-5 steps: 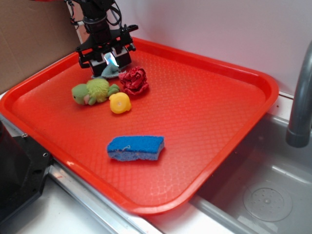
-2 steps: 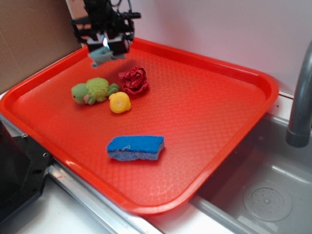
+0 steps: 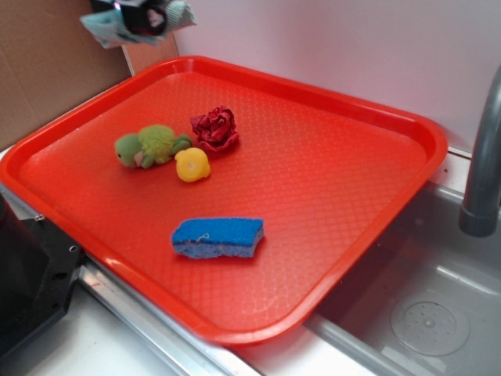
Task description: Grab the blue cloth.
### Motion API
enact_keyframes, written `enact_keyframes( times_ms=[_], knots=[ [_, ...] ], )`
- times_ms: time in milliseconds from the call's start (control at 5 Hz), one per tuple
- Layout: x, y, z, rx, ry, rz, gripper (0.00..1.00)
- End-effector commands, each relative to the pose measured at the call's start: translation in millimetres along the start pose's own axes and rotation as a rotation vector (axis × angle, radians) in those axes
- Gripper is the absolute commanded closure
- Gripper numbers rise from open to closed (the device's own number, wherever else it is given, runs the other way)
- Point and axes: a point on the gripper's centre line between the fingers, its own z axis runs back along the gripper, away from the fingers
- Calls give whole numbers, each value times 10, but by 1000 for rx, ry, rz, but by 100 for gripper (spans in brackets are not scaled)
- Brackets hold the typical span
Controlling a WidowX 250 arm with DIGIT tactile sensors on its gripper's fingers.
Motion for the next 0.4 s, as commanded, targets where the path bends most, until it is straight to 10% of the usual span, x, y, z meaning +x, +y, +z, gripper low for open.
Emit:
enact_keyframes(
  times_ms=[0,200],
  knots=[
    [-279,-163,431,-133,-8,-181,100],
    [-245,-153,335,-125,33,-158,100]
  ],
)
